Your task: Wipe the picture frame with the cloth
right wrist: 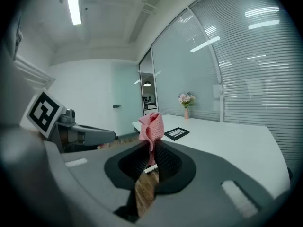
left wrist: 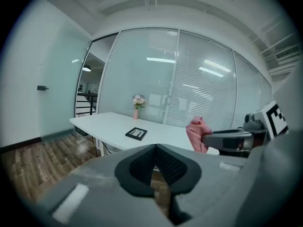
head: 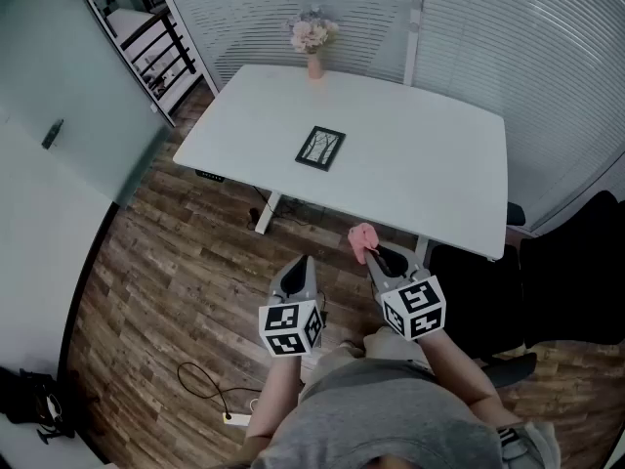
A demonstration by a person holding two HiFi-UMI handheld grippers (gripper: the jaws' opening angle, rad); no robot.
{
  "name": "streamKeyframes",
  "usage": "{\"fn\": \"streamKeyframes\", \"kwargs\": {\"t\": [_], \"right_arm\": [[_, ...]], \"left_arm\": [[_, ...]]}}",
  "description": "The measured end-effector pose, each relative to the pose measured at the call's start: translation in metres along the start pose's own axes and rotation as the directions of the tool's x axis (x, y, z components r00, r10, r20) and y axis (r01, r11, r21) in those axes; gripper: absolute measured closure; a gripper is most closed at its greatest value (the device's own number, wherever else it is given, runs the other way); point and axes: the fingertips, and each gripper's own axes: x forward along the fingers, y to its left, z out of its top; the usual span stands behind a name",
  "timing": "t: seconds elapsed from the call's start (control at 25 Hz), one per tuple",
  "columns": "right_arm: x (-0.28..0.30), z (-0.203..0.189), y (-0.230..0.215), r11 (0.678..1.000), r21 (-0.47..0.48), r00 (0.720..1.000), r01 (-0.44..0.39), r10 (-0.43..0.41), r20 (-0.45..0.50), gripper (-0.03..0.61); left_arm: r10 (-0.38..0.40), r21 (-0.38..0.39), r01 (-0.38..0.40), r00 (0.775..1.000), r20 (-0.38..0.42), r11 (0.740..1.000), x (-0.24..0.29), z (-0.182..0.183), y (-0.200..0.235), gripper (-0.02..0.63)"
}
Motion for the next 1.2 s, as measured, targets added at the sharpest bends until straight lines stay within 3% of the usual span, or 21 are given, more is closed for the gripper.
{"fn": "streamKeyframes", "kwargs": {"t": [0.6, 1.2], "right_arm": [[0.013, 0.001, 0.025, 1.0, -0.011, 1.0, 0.024, -0.024, -0.011, 0.543], [0.046, 0.014, 0.025, 1.0, -0.001, 0.999, 0.026, -0.026, -0.018, 0.538]], "left_arm": [[-0.06, -0.015, 0.06, 0.998, -0.004, 0.998, -0.009, -0.006, 0.021, 0.612], [-0.05, -0.035, 0.05, 0.999, -0.005, 0.998, 0.01, 0.004, 0.056, 0.612]]}}
